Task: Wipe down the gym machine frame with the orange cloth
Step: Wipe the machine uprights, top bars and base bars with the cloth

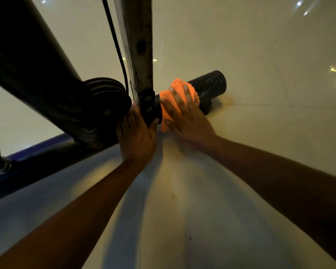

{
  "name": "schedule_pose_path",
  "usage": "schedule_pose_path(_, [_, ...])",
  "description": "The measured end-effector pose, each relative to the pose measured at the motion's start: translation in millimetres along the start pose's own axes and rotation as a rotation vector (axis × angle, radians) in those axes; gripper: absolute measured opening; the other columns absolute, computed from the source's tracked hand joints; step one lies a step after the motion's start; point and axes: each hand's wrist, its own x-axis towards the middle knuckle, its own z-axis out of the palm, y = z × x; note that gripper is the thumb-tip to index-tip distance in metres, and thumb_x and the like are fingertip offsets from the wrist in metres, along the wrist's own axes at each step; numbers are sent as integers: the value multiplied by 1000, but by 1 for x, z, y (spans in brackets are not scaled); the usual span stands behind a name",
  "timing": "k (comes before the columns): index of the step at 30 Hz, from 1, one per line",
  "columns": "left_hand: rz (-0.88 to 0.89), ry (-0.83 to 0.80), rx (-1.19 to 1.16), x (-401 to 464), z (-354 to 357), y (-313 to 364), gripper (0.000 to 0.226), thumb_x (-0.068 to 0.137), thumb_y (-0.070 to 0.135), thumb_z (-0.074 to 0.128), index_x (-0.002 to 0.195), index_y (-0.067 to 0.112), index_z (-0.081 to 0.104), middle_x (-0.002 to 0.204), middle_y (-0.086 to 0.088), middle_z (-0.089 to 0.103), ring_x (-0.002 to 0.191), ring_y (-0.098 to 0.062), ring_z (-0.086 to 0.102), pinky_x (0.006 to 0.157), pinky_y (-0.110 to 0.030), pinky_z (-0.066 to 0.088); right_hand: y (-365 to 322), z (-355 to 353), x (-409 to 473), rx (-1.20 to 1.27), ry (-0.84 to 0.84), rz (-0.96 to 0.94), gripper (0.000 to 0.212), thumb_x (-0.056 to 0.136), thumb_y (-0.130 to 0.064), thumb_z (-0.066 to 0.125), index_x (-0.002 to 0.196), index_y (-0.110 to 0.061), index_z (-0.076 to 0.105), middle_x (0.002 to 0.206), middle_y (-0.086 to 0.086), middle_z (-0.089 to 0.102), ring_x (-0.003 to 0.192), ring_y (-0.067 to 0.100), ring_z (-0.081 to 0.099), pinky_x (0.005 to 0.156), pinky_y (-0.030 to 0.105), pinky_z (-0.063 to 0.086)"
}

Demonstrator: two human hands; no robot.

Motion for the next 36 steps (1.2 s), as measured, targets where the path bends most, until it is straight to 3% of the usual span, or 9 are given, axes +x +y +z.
schedule_pose_path(4, [4,9,5,-4,3,1,80,110,53,54,162,-4,33,159,-27,48,144,-45,48,119,-55,37,35,7,-3,-76,68,-127,64,118,-50,34,172,-18,26,178,19,20,164,50,12,129,67,18])
schedule_pose_path(8, [11,-42,-49,-31,-1,13,88,108,42,58,167,-7,13,175,-27,15,164,-43,14,134,-53,9,43,4,-6,43,112,229,63,118,-49,29,174,-22,22,180,17,13,165,51,4,130,67,12])
schedule_pose_path(10, [59,-79,-97,-51,-2,22,89,109,39,56,165,-12,10,175,-31,7,164,-45,6,134,-57,7,28,7,-9,72,87,182,64,117,-50,30,173,-21,24,180,20,12,164,54,1,130,70,10])
schedule_pose_path(14, [215,-78,-241,-73,-12,42,75,106,25,60,163,-10,25,168,-32,29,158,-48,25,133,-59,13,62,0,-5,44,102,-37,60,118,-46,35,171,-19,32,179,18,21,165,50,11,131,66,12])
schedule_pose_path(18, [366,-65,-213,-19,-3,65,65,108,19,56,162,-9,32,166,-30,35,158,-47,29,130,-60,21,77,-1,1,125,213,311,55,117,-38,37,169,-19,38,177,16,26,164,51,13,133,63,13])
schedule_pose_path(22, [270,-163,-43,45,17,85,67,110,36,40,161,-5,34,161,-27,42,152,-45,39,127,-57,28,84,3,-1,87,151,48,55,118,-41,39,169,-22,38,178,15,26,166,43,9,132,64,13])
schedule_pose_path(27, [307,-151,35,47,25,88,69,109,40,44,164,1,27,161,-21,41,151,-40,37,127,-53,27,98,-1,2,151,203,385,54,116,-38,34,168,-25,39,178,13,26,165,48,11,132,63,16])
schedule_pose_path(32, [310,-152,46,46,22,87,68,110,38,38,165,0,26,163,-21,39,152,-41,36,129,-52,23,104,-1,-2,85,177,41,53,117,-36,42,168,-22,40,178,14,27,166,45,12,132,63,17])
schedule_pose_path(36, [318,-164,61,46,21,86,68,113,38,39,166,0,21,165,-21,36,155,-40,32,130,-51,21,100,-5,10,196,209,428,53,114,-32,37,166,-26,44,178,10,28,165,46,12,132,61,18])
